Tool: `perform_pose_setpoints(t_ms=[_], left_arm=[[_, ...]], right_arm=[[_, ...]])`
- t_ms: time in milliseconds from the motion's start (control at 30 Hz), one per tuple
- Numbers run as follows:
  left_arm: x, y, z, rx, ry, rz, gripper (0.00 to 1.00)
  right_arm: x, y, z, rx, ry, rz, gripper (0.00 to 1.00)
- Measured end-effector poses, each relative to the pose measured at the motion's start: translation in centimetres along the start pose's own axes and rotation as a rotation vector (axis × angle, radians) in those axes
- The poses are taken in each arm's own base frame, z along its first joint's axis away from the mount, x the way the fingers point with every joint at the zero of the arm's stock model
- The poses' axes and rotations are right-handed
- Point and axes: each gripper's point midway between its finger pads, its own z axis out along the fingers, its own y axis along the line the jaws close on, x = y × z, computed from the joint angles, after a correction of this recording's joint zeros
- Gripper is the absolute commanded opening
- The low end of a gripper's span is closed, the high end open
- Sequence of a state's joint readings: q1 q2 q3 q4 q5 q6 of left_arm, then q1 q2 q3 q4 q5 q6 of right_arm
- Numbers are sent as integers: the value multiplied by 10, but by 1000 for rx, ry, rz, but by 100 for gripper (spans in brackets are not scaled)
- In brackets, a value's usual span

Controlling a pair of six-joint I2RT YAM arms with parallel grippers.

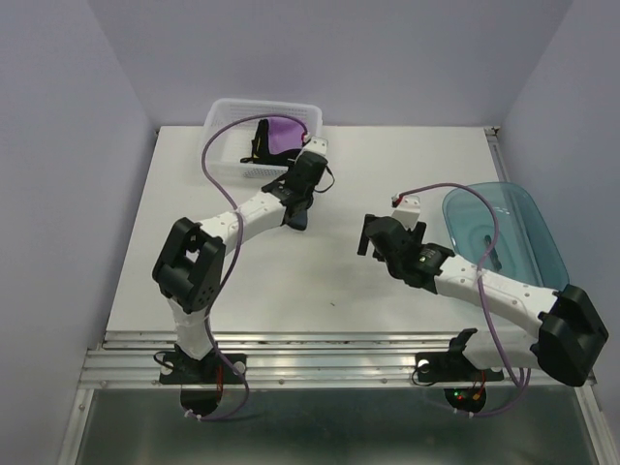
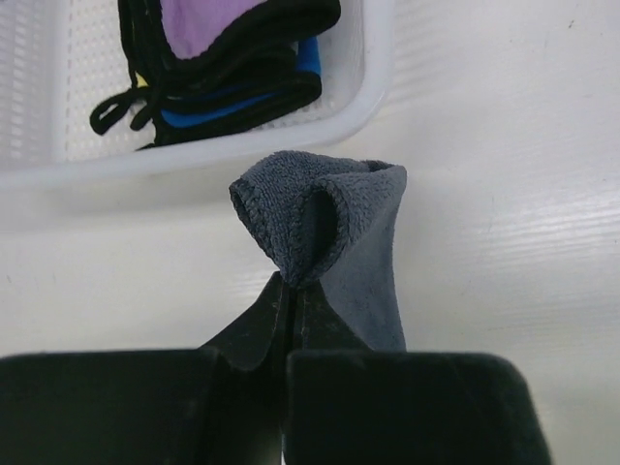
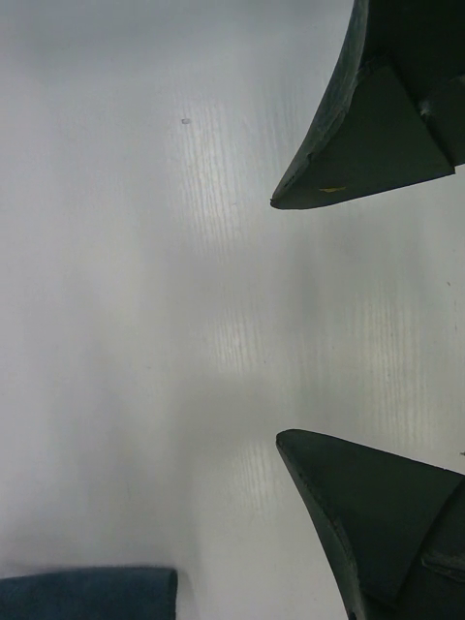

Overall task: Fold and stack the towels
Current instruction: Neatly place the folded towel into the bin

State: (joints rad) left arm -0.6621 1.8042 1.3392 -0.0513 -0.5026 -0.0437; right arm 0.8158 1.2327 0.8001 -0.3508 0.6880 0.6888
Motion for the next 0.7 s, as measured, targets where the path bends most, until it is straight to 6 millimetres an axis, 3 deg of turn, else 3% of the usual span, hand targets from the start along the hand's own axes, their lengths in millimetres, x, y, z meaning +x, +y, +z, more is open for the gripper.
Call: perform_pose_setpoints(t_ms=[333, 433, 700], left_arm=[[-71, 12, -3, -9, -115, 103, 0], [-106, 23, 0, -6, -167, 91, 0], [-172, 52, 11, 1, -269, 25, 0]], right_arm=[[10, -23, 11, 59, 15, -18, 100], [8, -25, 12, 64, 11, -15, 100], [15, -30, 20, 77, 23, -28, 100]])
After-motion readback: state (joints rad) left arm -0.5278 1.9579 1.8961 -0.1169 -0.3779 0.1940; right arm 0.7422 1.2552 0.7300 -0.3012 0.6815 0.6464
